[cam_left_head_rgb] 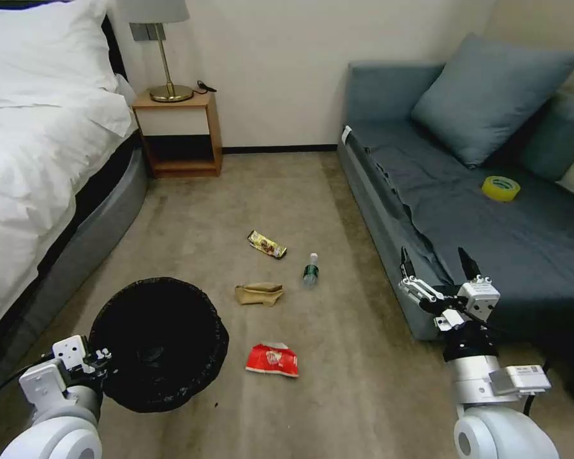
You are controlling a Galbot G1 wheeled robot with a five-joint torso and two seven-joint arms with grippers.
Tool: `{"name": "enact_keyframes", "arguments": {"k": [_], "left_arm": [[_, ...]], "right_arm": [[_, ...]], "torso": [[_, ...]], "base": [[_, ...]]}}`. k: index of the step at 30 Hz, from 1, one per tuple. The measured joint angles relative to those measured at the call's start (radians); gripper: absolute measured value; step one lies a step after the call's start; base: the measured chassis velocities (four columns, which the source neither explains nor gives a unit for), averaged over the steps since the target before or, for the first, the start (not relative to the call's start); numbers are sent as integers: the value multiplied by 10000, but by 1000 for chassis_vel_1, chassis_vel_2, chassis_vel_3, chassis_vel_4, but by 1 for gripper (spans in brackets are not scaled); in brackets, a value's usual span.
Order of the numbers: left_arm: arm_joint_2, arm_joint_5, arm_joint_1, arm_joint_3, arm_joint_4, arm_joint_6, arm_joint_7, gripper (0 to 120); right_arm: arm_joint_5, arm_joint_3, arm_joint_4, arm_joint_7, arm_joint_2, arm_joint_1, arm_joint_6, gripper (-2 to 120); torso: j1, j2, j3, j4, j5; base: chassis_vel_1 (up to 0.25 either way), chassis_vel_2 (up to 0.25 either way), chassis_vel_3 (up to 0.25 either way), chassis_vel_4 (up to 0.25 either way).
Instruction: Pick up the trash bin, then pick up the garbage on the floor and place it into the trash bin.
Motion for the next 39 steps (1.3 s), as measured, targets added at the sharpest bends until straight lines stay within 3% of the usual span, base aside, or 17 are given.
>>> {"name": "enact_keyframes", "arguments": {"k": [14,19,25,28,29,32,33,39], "left_arm": [[-76,15,-298,46,215,0,6,3],[-128,39,-407,63,319,0,14,3],[-207,126,-544,206,340,0,19,3],[-270,161,-624,304,304,6,43,3],[-270,161,-624,304,304,6,43,3],[-298,267,-681,341,360,9,78,3],[-298,267,-681,341,360,9,78,3],[-487,495,-690,357,450,0,128,3]], "right_arm": [[-1,-202,-292,-141,-189,241,8,100],[69,-385,-653,-478,-646,532,489,100],[844,-1464,-1425,-862,-2007,1018,209,100],[1422,-2758,-2109,-610,-3404,1462,-366,100],[1422,-2758,-2109,-610,-3404,1462,-366,100],[2635,-4226,-2625,-154,-5147,2161,-1065,100],[2635,-4226,-2625,-154,-5147,2161,-1065,100],[4520,-7264,-3574,853,-6859,4537,-1749,100]], "torso": [[0,0,0,0,0],[1,0,1,-1,0],[0,0,0,-1,0],[1,0,0,1,3],[1,0,0,1,3],[1,0,0,-1,-1],[1,0,0,-1,-1],[1,0,1,1,1]], "base": [[-124,128,125,-129],[-43,57,51,-71],[0,0,0,0],[0,0,0,0],[0,0,0,0],[0,0,0,0],[0,0,0,0],[0,0,0,0]]}}
